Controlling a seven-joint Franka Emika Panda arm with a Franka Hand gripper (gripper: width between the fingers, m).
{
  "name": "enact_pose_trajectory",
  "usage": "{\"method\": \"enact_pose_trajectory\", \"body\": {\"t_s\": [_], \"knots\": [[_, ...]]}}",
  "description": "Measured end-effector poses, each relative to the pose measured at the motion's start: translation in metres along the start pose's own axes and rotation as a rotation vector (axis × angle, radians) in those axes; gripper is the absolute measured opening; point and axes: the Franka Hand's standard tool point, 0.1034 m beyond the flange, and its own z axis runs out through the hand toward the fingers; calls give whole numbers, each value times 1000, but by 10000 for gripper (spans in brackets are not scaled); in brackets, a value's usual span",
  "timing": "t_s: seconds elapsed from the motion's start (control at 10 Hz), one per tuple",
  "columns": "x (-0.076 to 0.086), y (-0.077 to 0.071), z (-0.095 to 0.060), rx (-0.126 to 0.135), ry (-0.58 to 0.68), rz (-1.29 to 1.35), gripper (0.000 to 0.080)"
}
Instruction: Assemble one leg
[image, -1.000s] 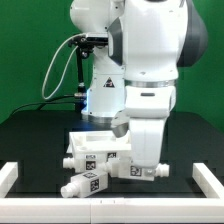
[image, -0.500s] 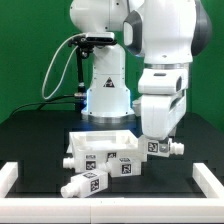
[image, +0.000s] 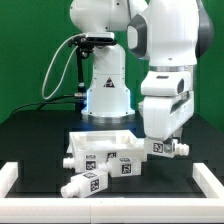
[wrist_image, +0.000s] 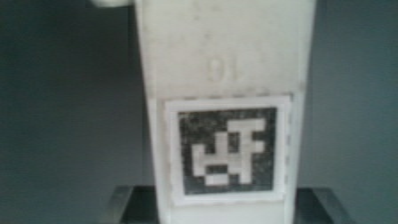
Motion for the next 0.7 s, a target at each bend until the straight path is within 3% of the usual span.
{"method": "enact_pose_trajectory", "body": {"t_s": [0.1,0.2,0.6,0.7], "knots": [[6,-29,7,11,9,32,287],[11,-45,12,19,11,59,287],[9,-45,14,25,4,62,287],[6,-52,25,28,17,69,287]]}}
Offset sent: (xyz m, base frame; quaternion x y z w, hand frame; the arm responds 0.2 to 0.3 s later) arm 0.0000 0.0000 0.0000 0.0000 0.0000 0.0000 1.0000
